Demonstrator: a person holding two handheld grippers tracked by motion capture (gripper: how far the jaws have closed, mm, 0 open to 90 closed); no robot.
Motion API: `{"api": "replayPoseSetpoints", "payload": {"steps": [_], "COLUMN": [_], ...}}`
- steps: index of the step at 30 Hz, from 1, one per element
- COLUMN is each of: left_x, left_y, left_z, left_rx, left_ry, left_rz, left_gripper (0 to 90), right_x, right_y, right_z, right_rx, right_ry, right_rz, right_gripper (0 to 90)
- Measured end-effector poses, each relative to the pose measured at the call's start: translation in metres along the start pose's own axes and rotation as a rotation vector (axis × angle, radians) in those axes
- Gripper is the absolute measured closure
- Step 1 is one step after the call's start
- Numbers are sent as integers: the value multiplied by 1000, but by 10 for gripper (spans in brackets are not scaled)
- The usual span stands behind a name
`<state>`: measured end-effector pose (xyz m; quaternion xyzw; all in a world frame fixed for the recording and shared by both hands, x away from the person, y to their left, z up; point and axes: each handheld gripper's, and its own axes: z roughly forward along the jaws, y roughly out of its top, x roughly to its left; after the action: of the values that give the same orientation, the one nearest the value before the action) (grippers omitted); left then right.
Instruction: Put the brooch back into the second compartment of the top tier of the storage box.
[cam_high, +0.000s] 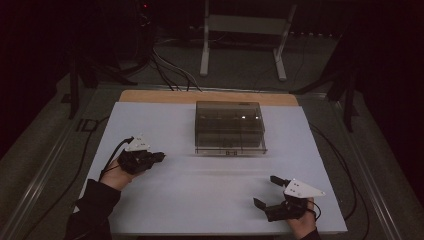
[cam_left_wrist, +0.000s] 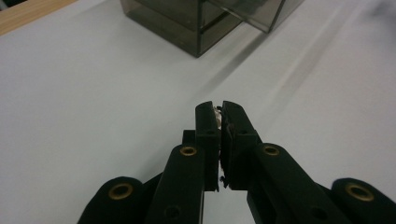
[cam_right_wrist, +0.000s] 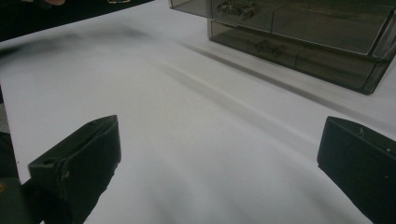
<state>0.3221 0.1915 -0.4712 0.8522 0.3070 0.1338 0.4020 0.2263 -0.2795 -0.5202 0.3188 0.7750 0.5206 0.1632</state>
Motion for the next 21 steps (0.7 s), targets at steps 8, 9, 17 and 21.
{"api": "replayPoseSetpoints", "payload": {"steps": [8, 9, 17, 21], "left_x": [-5, -6, -13, -17], "left_y": [13, 15, 32, 40], "left_z": [3, 3, 7, 11], "left_rx": [-16, -14, -9, -10], "left_ry": [-49, -44, -68, -83], "left_rz": [0, 7, 25, 41], "left_gripper": [878, 878, 877, 877], "right_x": [0, 0, 0, 0], "right_y": [0, 0, 0, 0], "right_z": [0, 0, 1, 1], "right_rx": [-2, -1, 4, 4], "right_ry": [1, 1, 3, 3], "right_rz": [3, 2, 5, 5], "right_gripper": [0, 0, 0, 0]}}
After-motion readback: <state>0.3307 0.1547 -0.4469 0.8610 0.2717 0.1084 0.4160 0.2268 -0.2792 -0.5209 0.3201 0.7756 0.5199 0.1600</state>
